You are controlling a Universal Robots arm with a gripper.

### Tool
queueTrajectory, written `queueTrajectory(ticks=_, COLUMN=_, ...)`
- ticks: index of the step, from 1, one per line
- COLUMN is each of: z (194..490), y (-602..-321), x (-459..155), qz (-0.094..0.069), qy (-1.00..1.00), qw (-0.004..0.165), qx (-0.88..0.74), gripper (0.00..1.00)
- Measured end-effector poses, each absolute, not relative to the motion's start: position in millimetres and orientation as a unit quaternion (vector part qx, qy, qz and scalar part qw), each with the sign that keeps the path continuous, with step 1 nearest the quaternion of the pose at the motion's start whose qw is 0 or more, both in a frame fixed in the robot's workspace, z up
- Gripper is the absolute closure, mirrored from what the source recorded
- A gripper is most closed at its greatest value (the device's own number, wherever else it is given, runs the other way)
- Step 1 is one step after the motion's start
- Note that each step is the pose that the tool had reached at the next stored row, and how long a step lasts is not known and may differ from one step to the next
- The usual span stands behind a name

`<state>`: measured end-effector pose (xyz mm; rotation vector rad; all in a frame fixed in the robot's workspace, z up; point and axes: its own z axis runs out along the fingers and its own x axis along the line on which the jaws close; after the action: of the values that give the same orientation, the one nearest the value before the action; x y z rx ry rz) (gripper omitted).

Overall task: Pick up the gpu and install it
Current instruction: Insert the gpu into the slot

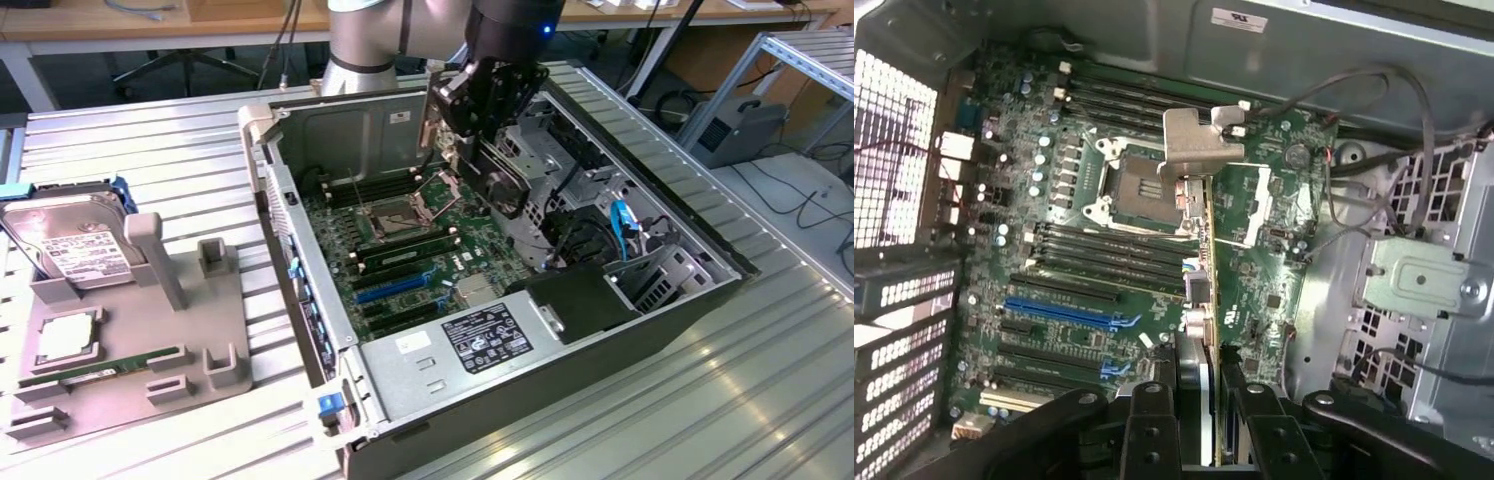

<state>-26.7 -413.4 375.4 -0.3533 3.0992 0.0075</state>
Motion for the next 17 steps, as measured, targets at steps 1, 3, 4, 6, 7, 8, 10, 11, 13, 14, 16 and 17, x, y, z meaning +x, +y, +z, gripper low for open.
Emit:
queueTrajectory(ticks=1, z=375.4, y=-413.4, x=-26.7, qz=0.003, qy=0.993, qw=0.011, qx=-0.121, gripper=0.73)
queueTrajectory(ticks=3, z=375.4, y=-413.4, x=-26.7, qz=0.003, qy=0.990, qw=0.011, qx=-0.139, gripper=0.73)
queueTrajectory(ticks=4, z=375.4, y=-413.4, x=-26.8, qz=0.003, qy=0.988, qw=0.011, qx=-0.155, gripper=0.73)
queueTrajectory(ticks=6, z=375.3, y=-413.4, x=-26.7, qz=0.003, qy=0.983, qw=0.011, qx=-0.183, gripper=0.73)
queueTrajectory(ticks=7, z=375.3, y=-413.4, x=-26.7, qz=0.003, qy=0.980, qw=0.011, qx=-0.198, gripper=0.73)
queueTrajectory(ticks=8, z=375.3, y=-413.4, x=-26.7, qz=0.003, qy=0.978, qw=0.011, qx=-0.207, gripper=0.73)
queueTrajectory(ticks=10, z=375.2, y=-413.4, x=-26.7, qz=0.004, qy=0.975, qw=0.011, qx=-0.221, gripper=0.73)
queueTrajectory(ticks=11, z=375.2, y=-413.4, x=-26.8, qz=0.004, qy=0.973, qw=0.011, qx=-0.230, gripper=0.73)
queueTrajectory(ticks=13, z=375.2, y=-413.4, x=-26.7, qz=0.004, qy=0.970, qw=0.011, qx=-0.245, gripper=0.73)
queueTrajectory(ticks=14, z=375.2, y=-413.4, x=-26.7, qz=0.004, qy=0.967, qw=0.011, qx=-0.255, gripper=0.73)
queueTrajectory(ticks=16, z=375.1, y=-413.4, x=-26.7, qz=0.004, qy=0.961, qw=0.011, qx=-0.276, gripper=0.73)
queueTrajectory(ticks=17, z=375.1, y=-413.4, x=-26.7, qz=0.004, qy=0.959, qw=0.011, qx=-0.283, gripper=0.73)
